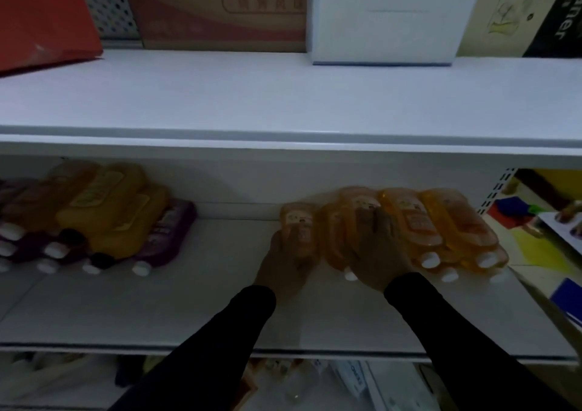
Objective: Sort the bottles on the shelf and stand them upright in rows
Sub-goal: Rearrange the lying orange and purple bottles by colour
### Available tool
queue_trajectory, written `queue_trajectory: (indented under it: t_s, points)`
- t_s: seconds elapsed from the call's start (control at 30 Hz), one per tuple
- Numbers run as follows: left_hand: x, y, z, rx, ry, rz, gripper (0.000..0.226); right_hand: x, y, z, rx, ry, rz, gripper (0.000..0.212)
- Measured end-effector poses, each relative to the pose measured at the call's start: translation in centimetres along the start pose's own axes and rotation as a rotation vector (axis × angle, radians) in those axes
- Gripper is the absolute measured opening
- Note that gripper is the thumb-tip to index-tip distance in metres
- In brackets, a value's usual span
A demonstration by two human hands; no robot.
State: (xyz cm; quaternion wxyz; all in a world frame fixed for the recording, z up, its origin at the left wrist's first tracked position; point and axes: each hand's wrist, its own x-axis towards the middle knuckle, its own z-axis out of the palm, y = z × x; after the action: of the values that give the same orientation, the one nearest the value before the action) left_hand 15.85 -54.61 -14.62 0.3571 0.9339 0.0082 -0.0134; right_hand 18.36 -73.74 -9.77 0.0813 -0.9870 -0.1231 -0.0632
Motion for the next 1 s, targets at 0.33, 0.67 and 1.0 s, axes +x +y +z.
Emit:
queue_trajectory:
  t_s: [0.33,0.67,1.0]
  points:
    - [0.3,0.5,-1.2,0.324,-0.209,0.067,0.063,1.0,0.7,-1.6,0.071,-0.093,-0.036,0.065]
    - [-5.9,-3.6,-10.0,0.267,0.229,0.007,0.054,0.4,-6.3,1.2,0.285,0.025,-0.278,0.061]
    - [-13.9,-11.9,-23.1,0.282,0.513,-0.142,0.05,1.0,-19.6,2.7,0.391,-0.028,-0.481,0.058]
